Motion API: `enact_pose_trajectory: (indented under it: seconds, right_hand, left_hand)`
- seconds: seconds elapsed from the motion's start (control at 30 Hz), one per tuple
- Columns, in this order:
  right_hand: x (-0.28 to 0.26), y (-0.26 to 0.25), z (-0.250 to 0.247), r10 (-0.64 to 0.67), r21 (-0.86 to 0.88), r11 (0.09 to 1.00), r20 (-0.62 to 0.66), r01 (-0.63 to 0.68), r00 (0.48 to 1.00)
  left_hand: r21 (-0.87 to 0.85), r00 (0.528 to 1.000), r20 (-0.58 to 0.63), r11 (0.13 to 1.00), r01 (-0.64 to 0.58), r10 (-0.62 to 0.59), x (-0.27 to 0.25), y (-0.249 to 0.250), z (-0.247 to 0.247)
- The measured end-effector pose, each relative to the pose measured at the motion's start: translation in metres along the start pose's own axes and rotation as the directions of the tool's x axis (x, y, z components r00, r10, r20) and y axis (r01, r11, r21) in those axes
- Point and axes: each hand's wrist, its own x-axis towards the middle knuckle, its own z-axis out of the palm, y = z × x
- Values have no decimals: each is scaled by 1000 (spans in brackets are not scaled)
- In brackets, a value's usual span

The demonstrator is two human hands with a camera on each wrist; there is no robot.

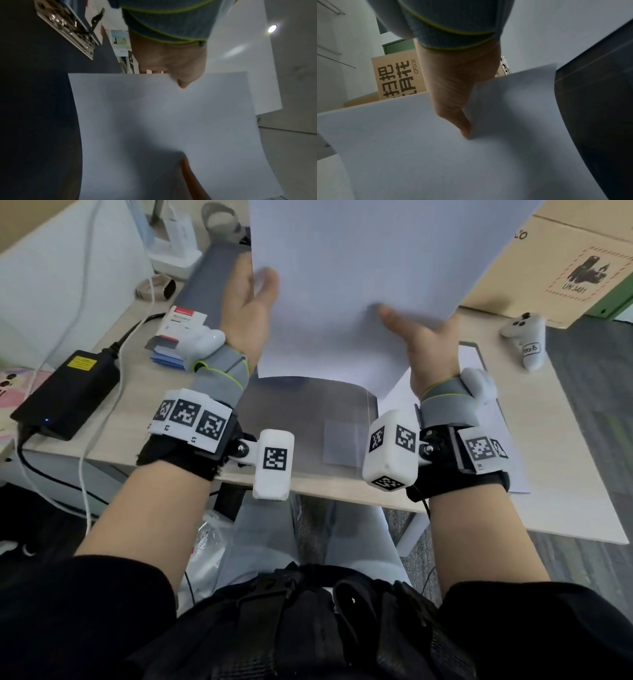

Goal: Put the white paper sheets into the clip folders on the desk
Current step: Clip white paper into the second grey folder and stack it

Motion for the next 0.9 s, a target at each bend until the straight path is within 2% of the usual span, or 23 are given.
enact_pose_trajectory:
  seconds: [0.17, 0.27, 0.4, 0.5, 0.6, 0.67, 0.73, 0.9]
  right_hand:
    - [6, -4, 1, 7, 34, 999, -49, -6, 999]
    - [-4, 13, 3, 111, 17, 994, -57, -110, 992]
    - [-6, 14, 11, 124, 5, 992, -115, -125, 986]
    - [3, 10, 13, 100, -31, 994, -99, -104, 990]
    - [7, 22, 13, 170, -131, 975, -83, -179, 982]
    - [6, 34, 14, 236, -214, 943, -104, -253, 966]
    - [7, 48, 15, 300, -290, 900, -127, -325, 945]
    - [1, 68, 20, 445, -407, 780, -171, -474, 879]
  left_hand:
    - [119, 987, -85, 985, -124, 135, 6, 7, -1]
    - [140, 991, -82, 986, -95, 107, -5, -11, -1]
    - [190, 994, -50, 978, -84, 95, -3, -16, -4]
    - [318, 994, -31, 944, -86, 101, 7, -8, -28]
    - [421, 993, -81, 906, -44, 86, 12, -12, -64]
    - [576, 994, -103, 814, 78, -22, 11, -19, -85]
    - [633, 978, -110, 746, 205, -175, 9, -30, -101]
    - [543, 946, -149, 776, 321, -288, 0, -43, -106]
